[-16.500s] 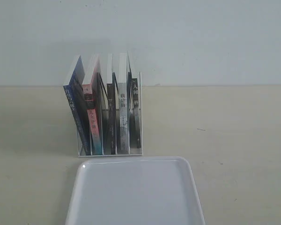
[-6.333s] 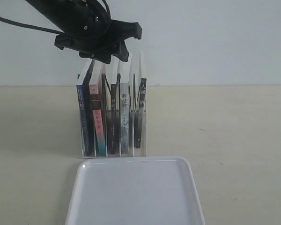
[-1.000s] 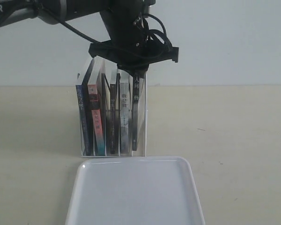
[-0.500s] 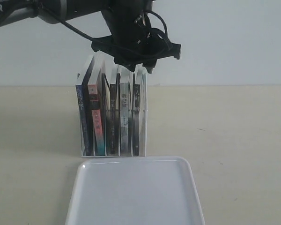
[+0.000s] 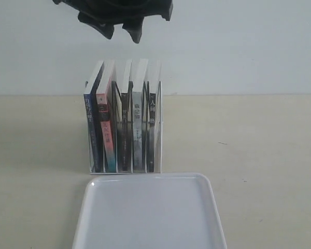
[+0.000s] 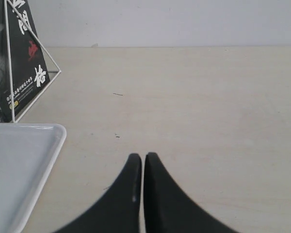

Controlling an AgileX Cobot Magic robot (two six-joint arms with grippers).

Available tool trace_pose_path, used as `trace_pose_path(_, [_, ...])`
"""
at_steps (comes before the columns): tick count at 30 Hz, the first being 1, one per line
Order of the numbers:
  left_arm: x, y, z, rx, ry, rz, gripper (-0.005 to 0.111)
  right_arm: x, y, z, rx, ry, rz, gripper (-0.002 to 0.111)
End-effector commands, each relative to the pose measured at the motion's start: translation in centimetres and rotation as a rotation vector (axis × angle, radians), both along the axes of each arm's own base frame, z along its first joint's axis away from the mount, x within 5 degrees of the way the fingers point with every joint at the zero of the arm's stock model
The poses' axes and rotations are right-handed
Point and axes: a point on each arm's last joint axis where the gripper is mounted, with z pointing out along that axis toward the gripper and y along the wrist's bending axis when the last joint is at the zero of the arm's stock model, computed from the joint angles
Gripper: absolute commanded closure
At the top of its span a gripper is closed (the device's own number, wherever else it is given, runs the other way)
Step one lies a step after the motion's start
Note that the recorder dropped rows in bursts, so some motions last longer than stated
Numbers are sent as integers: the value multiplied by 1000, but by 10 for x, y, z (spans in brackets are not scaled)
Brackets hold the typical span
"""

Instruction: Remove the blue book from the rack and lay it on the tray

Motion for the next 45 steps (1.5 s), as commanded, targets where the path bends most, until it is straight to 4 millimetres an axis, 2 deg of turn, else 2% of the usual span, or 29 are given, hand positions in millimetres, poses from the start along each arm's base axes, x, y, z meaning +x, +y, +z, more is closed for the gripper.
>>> trace_pose_path(1, [-4, 6, 0, 38, -8, 4, 59, 0, -1, 1, -8, -11, -4, 107])
trace_pose_path(6, [1, 13, -22, 134, -6, 77, 59, 0, -1, 1, -8, -11, -4, 107])
trace_pose_path(11, [8, 26, -37, 119, 50, 151, 59, 0, -1, 1, -8, -11, -4, 107])
trace_pose_path(20, [19, 47, -53, 151, 107, 194, 59, 0, -1, 1, -8, -11, -4, 107])
trace_pose_path(27, [18, 52, -71, 174, 168, 198, 59, 0, -1, 1, -8, -11, -4, 107])
trace_pose_path(36, [19, 50, -79, 148, 178, 179, 59, 0, -1, 1, -8, -11, -4, 107])
trace_pose_path(45, [19, 47, -79, 127, 172, 160, 59, 0, 0, 1, -5, -16, -4, 107])
